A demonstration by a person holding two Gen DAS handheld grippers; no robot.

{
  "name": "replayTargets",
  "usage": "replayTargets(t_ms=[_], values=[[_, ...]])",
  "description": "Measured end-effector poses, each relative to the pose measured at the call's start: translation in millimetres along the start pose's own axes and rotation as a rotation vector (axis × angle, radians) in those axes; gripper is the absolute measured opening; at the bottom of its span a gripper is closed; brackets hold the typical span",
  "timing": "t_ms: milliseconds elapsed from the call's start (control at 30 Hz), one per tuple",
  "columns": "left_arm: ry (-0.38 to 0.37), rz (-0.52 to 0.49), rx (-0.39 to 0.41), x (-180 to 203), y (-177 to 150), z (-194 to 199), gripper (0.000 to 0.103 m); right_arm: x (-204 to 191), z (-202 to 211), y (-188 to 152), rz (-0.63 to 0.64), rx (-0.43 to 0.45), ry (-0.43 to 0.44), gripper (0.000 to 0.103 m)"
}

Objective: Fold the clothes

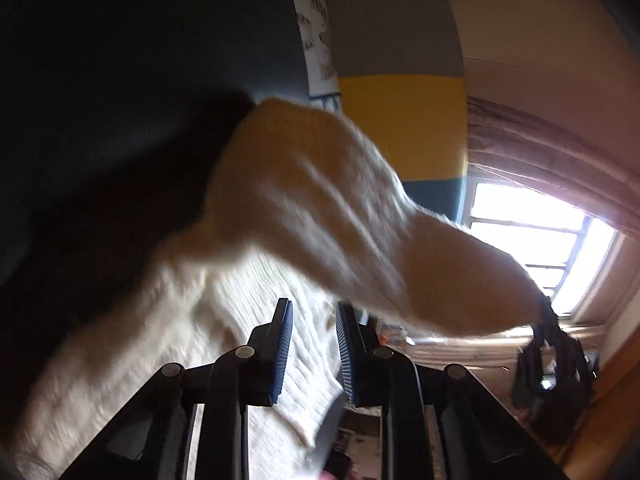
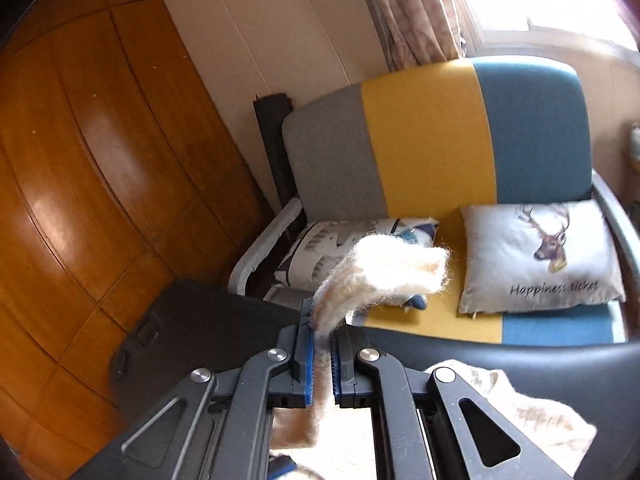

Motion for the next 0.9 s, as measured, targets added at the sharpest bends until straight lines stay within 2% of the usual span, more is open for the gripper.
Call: replayTargets(t_ms=[100, 233, 400, 500, 700, 833, 900], values=[[0.074, 0.033, 0.014, -14.2, 14.7, -7.3, 0.019, 24.4, 14.5, -4.6, -0.045, 0.018, -0.02, 0.007], [0.07, 0.055, 0.011, -29.6, 19.6, -3.8, 0.019, 86.2, 31.3, -33.1, -0.159, 0.021, -0.081, 0.007], [0.073, 0.013, 0.004, -28.7, 15.7, -6.4, 0.019, 182.8, 37.6, -116.8, -0.391, -0.043, -0.161, 0.007], [0.087, -0.031, -0.005, -23.2, 11.2, -9.4, 0.019, 223.7, 35.7, -171.5, -0.514, -0.078, -0.184, 0.007], [0.082, -0.092, -0.014, -13.1, 0.2, -7.5, 0.02, 263.4, 29.8, -242.4, -0.666, -0.077, -0.161, 0.007], [0.067, -0.132, -0.021, -8.5, -9.8, -1.5, 0.021, 271.0, 35.8, -255.1, -0.747, -0.006, -0.076, 0.011], [0.053, -0.138, -0.023, -4.3, -11.6, 0.5, 0.021, 274.2, 35.2, -256.4, -0.778, 0.002, -0.046, 0.015]])
Point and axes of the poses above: each gripper's, at about its wrist camera, not at the fingertips, and z roughly against the way its jaws point, x to its right, y to its top, the point moved 6 cm from there along -z, roughly the way its jaws point
